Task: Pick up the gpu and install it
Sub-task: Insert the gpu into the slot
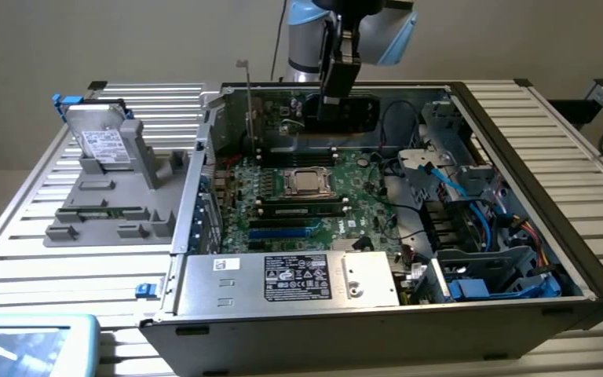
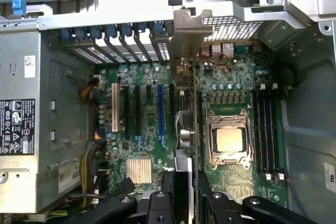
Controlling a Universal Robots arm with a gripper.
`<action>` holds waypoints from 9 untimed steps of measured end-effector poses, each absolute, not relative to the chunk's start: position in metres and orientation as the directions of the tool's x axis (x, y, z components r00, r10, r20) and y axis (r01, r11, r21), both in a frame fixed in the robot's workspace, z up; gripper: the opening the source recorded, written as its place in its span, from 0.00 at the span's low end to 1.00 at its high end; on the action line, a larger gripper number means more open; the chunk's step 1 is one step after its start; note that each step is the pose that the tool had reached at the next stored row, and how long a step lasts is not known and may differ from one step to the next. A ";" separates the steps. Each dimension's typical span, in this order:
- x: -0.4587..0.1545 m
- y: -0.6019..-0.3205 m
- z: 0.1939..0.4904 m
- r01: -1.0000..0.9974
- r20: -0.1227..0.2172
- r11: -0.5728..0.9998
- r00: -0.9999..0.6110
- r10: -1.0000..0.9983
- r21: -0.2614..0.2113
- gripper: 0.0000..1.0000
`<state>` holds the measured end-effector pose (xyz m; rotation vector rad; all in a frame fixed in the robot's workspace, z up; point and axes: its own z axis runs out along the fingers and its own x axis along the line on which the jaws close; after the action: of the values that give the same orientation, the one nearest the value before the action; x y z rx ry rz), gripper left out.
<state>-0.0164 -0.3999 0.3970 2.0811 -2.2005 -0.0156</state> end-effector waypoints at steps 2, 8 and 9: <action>-0.017 -0.400 0.395 -0.994 0.074 0.064 -0.057 -0.996 0.088 0.28; -0.017 -0.401 0.391 -0.992 0.060 0.076 -0.071 -0.996 0.101 0.28; -0.017 -0.401 0.391 -0.992 0.055 0.078 -0.072 -0.996 0.102 0.28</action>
<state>-0.0165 -0.4013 0.3905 2.0612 -2.2224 -0.0568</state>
